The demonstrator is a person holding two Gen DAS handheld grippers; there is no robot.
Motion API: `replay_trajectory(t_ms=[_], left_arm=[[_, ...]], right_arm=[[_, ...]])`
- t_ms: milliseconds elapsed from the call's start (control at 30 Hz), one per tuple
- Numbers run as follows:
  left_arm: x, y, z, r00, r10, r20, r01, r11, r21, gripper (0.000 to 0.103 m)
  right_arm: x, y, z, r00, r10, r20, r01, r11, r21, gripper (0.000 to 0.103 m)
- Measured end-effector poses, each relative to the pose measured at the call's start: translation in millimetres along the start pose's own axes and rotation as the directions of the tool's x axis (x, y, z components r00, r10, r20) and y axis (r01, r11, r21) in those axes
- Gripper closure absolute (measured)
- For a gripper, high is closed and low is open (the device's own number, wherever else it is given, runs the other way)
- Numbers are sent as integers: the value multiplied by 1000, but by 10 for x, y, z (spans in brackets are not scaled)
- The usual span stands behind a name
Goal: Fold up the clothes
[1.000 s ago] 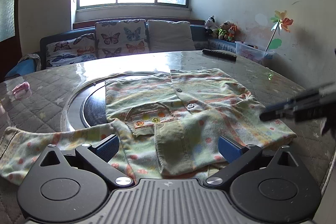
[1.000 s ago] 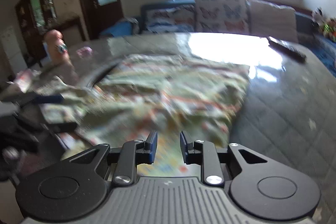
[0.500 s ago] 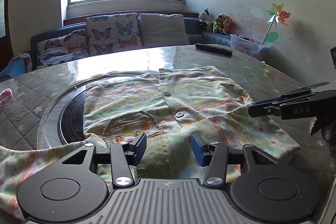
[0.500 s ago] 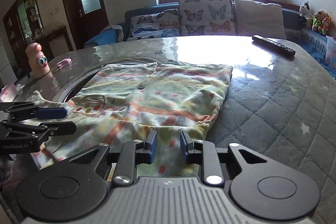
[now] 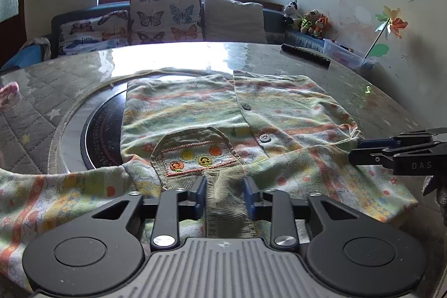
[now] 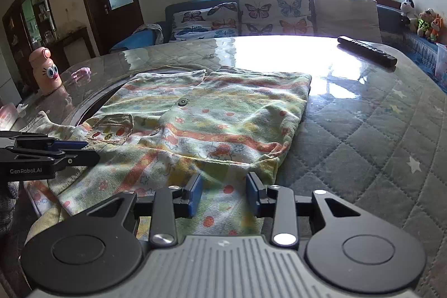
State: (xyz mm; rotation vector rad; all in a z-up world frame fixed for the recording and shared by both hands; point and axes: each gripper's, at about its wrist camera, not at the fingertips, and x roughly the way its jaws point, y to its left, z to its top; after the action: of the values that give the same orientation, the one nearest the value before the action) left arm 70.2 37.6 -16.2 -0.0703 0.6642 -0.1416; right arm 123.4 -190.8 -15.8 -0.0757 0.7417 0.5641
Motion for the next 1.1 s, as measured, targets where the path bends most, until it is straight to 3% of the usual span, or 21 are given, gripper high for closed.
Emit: replay_trajectory(t_ms=[33, 167, 433, 467, 500, 567, 767, 967, 1100], left_arm=[[-28, -13, 0, 1000, 10, 18, -10, 1000, 5, 96], [-55, -29, -19, 999, 39, 35, -40, 999, 21, 97], [-127, 57, -56, 998, 55, 28, -56, 998, 0, 89], [-155, 72, -61, 998, 62, 31, -62, 998, -1, 81], [-189, 91, -69, 997, 71, 35, -71, 997, -3, 66], [-267, 131, -91, 994, 92, 51, -92, 996, -7, 55], [-507, 408, -172, 982, 177, 71, -172, 983, -66, 50], [-751, 930, -275, 940, 335, 63, -318, 929, -188, 50], [-878, 1356, -332, 891, 452, 31, -427, 860, -278, 52]], right_arm=[[-2, 11, 2, 1000, -3, -1, 3, 1000, -4, 68], [3, 59, -5, 1000, -12, -4, 12, 1000, -27, 64], [-64, 277, 56, 1000, 1, 16, 1, 995, -95, 57], [-60, 325, 66, 1000, 12, 17, -10, 994, -108, 57], [-48, 385, 70, 1000, 20, 18, -18, 992, -125, 56], [-16, 508, 69, 999, 35, 19, -31, 986, -162, 56], [81, 844, 43, 997, 71, 16, -64, 963, -262, 56], [91, 1021, 30, 996, 91, -3, -87, 946, -311, 53], [58, 1008, 35, 996, 88, -4, -85, 948, -306, 53]])
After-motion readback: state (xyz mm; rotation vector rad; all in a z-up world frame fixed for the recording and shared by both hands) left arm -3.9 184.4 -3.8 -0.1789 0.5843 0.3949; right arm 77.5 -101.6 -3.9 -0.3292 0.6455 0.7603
